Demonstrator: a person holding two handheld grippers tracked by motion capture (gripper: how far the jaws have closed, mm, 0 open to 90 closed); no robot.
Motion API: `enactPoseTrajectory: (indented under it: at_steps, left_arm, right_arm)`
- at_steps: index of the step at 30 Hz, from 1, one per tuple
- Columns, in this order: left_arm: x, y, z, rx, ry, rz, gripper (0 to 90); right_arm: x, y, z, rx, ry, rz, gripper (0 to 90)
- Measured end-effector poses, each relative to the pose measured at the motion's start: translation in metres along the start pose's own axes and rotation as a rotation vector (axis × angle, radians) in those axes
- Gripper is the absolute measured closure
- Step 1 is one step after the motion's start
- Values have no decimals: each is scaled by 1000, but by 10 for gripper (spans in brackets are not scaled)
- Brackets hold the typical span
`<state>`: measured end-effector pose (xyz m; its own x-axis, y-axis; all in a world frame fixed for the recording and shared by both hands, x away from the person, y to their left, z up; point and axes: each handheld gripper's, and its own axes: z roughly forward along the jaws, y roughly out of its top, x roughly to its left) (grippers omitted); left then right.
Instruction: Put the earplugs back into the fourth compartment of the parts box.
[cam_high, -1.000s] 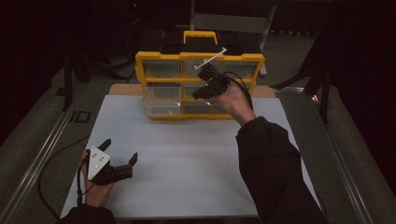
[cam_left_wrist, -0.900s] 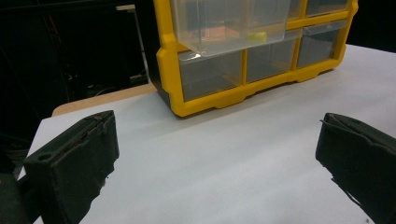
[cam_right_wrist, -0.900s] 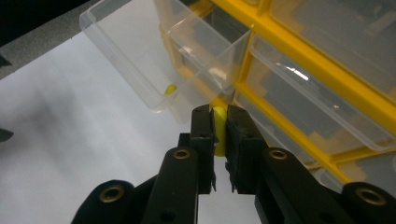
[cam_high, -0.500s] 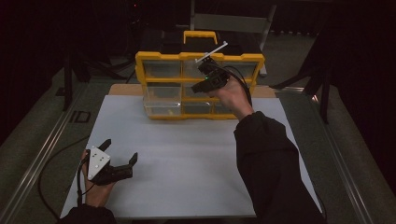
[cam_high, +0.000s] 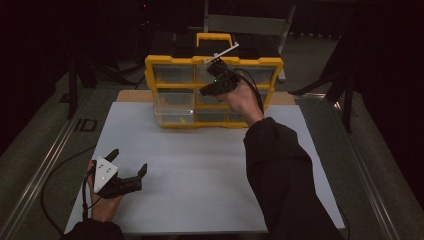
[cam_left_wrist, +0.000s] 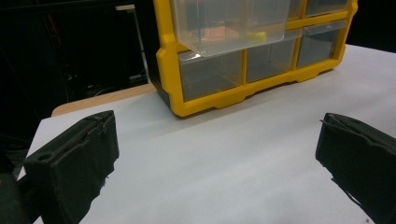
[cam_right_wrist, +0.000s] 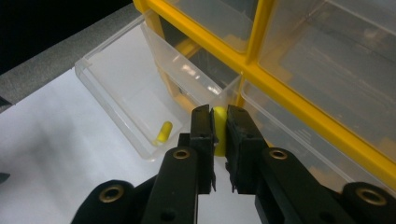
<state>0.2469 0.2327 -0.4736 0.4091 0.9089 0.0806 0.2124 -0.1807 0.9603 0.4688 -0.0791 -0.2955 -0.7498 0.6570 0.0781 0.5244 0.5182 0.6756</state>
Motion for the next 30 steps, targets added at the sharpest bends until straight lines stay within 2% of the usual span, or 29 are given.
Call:
enactPoseTrajectory:
  at_steps: [10, 30]
  left_arm:
    - [0, 0, 0, -1, 1, 1, 3]
    - [0, 1, -1, -5, 0, -5, 3]
  right_arm:
    - [3, 5, 7, -20, -1, 11, 813]
    - [14, 11, 22, -35, 13, -5, 808]
